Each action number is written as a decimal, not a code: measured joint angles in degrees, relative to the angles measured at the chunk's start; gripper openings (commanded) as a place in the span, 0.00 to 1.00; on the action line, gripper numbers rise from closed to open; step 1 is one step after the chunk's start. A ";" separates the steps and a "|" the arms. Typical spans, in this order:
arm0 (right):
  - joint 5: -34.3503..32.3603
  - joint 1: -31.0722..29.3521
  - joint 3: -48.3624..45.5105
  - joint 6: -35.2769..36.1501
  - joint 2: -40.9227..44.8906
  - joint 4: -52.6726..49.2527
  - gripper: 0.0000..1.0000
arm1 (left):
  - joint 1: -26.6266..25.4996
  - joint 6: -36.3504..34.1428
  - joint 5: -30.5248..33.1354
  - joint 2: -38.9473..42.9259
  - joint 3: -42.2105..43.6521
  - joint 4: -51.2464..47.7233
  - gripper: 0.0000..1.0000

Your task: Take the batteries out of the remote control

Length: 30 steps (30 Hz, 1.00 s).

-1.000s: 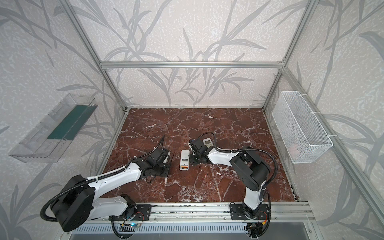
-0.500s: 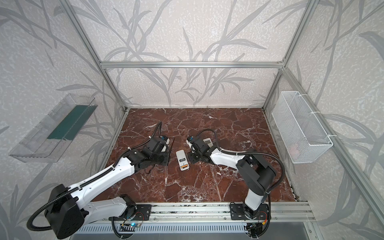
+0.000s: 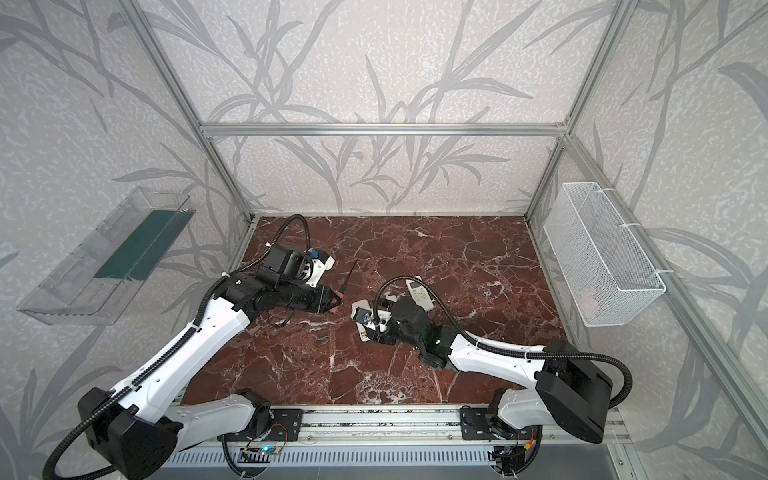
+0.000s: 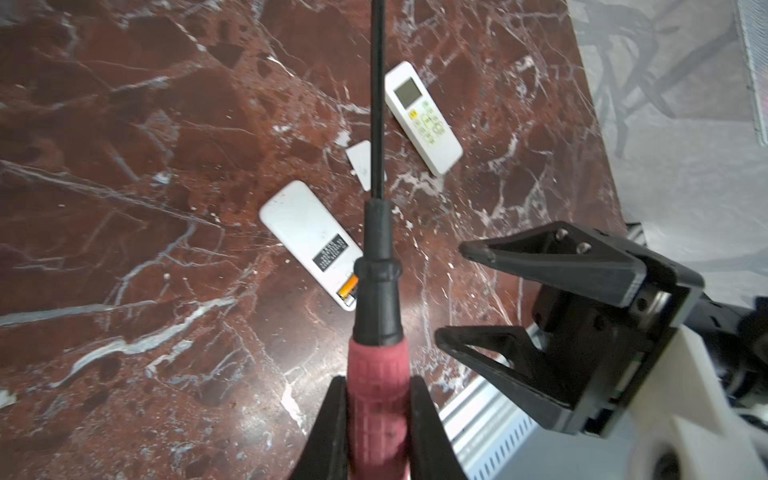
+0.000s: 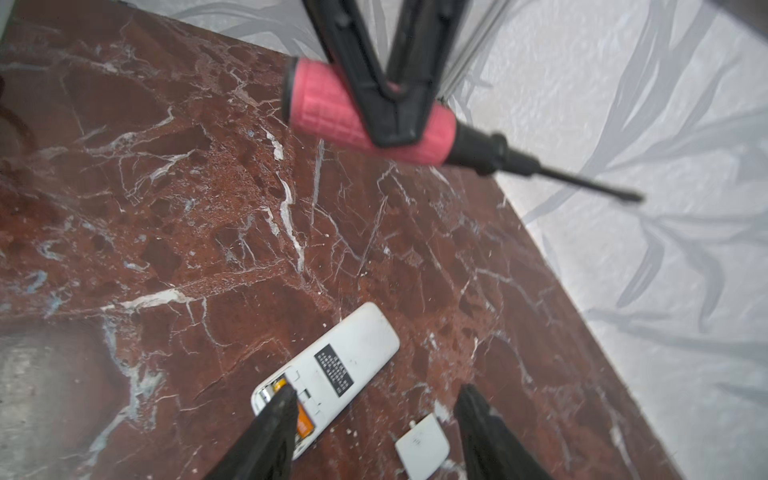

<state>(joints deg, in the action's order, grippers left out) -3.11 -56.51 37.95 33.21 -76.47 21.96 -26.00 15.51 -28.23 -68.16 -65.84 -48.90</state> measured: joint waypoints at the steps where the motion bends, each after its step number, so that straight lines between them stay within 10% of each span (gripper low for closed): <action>1: -0.39 -0.15 0.00 2.36 -0.28 1.31 0.64 | -0.02 -0.28 -1.27 -0.17 -0.31 -0.94 0.00; 13: -4.39 -6.08 0.02 27.58 -7.56 18.14 0.64 | 0.39 0.07 -9.05 -2.21 -0.66 -6.88 0.02; 21: -4.74 -6.99 1.68 31.36 -10.40 21.84 0.20 | 1.88 2.08 -14.12 -3.50 -0.63 -6.88 0.07; 30: -5.64 -6.91 1.66 23.43 -10.60 21.03 0.00 | 3.76 2.84 -16.68 -2.14 -0.63 -4.22 0.66</action>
<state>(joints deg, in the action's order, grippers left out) -8.75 -63.42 39.62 56.64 -87.07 42.98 -22.24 18.35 -44.91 -70.30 -66.48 -53.12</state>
